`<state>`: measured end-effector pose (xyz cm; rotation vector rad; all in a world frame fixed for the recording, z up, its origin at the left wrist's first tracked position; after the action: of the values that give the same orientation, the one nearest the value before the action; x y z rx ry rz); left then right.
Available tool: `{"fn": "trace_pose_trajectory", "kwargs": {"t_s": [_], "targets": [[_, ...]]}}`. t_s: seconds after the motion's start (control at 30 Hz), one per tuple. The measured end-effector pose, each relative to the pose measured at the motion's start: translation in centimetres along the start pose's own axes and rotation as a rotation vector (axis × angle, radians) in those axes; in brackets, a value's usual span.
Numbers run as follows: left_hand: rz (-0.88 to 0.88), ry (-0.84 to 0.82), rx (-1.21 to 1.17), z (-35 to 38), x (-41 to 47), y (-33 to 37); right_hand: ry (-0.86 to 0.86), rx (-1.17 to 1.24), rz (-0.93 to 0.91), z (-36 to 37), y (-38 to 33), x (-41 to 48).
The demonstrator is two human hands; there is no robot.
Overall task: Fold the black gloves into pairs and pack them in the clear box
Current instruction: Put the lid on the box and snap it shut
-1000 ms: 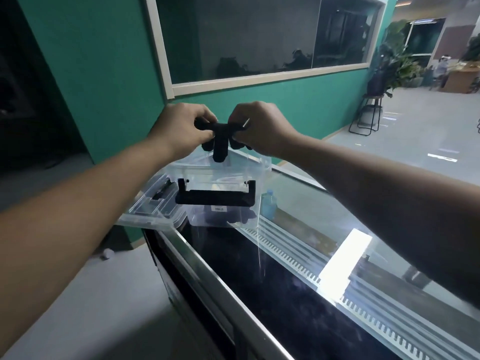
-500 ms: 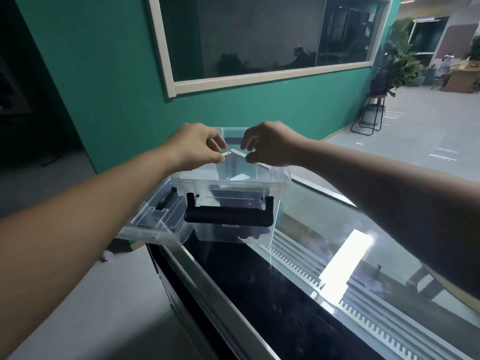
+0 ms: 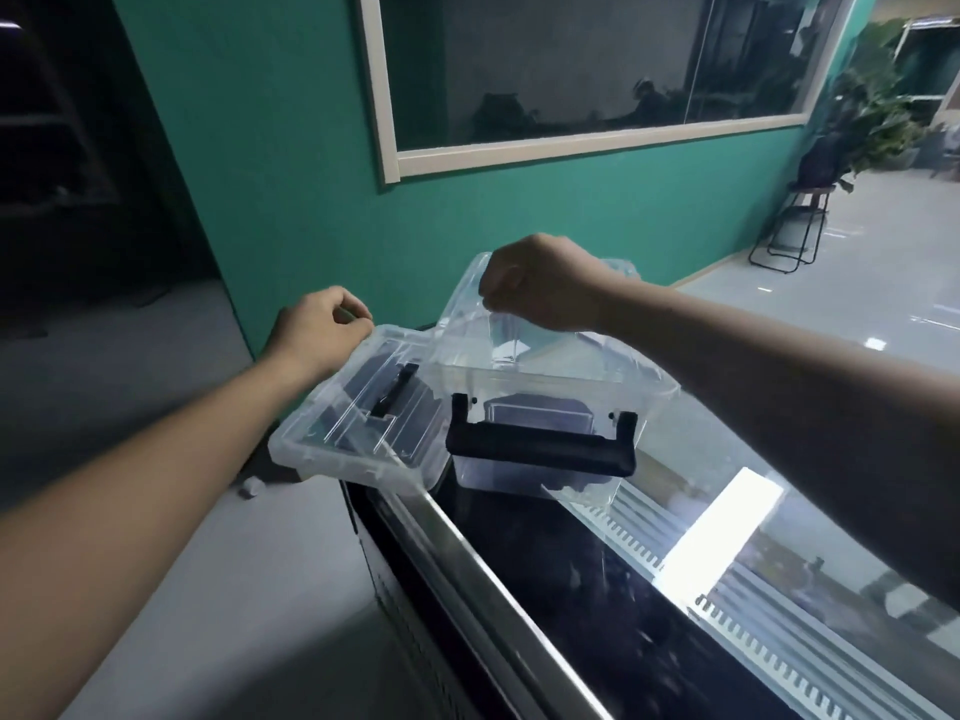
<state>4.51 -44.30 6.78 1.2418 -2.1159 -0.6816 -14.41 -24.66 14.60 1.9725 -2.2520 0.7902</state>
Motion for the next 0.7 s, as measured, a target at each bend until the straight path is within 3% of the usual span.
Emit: {"fn": "trace_pose_trajectory", "kwargs": {"t_s": [0.3,0.4,0.53,0.7], "targets": [[-0.350,-0.068,0.049,-0.2,-3.5,-14.6,-0.012,0.000,-0.114,5.5,-10.5,1.2],[-0.498,-0.103,-0.138,0.7,-5.9,-18.3,-0.028,-0.014,-0.183,8.1,-13.9,1.1],[-0.633,-0.208,-0.608,3.9,-8.4,-20.0,0.002,-0.004,-0.245,11.5,-16.1,0.2],[-0.782,-0.167,-0.970,5.4,-9.9,-19.2,-0.015,0.151,-0.104,16.6,-14.1,-2.2]]}}
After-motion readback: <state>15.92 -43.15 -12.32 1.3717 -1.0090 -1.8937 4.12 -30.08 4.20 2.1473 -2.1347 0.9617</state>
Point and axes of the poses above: each hand's wrist, its own x-axis towards the middle knuckle, its own z-axis out of the palm, y = z × x, the point moved 9 cm from there along x, towards the middle knuckle, and after that the axes turned 8 degrees about -z, right-handed, at the moved point
